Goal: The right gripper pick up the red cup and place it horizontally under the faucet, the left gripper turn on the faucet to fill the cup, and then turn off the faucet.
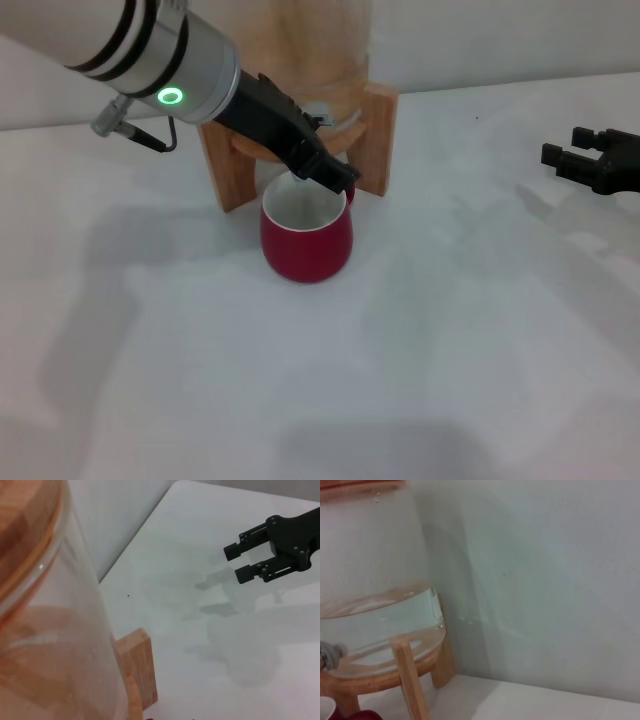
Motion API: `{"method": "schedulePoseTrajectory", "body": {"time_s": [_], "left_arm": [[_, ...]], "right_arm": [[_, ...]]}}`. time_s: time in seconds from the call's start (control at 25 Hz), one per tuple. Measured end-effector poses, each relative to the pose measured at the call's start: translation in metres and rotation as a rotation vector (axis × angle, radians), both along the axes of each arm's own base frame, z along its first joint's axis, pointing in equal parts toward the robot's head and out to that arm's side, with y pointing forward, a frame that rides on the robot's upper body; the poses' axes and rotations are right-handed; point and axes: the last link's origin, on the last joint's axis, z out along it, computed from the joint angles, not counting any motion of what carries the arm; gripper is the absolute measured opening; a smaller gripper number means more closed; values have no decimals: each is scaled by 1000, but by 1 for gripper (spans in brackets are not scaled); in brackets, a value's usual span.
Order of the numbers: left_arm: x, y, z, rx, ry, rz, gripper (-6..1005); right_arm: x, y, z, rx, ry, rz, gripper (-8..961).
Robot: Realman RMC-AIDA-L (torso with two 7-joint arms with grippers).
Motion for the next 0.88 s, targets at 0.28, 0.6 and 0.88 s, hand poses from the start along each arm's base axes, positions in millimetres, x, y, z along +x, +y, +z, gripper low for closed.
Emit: {"method": "schedulePoseTrajectory", "body": {"time_s": [0.28,0.6,0.88], "left_arm": [[3,1,0,3,-1,-8,785],[4,4,-2,12,4,-7,785],[4,7,-3,27,14,-8,784]], "right_arm": [[0,0,0,0,0,1,576],[0,0,0,0,0,1,576],[0,0,0,0,-1,0,576]]}}
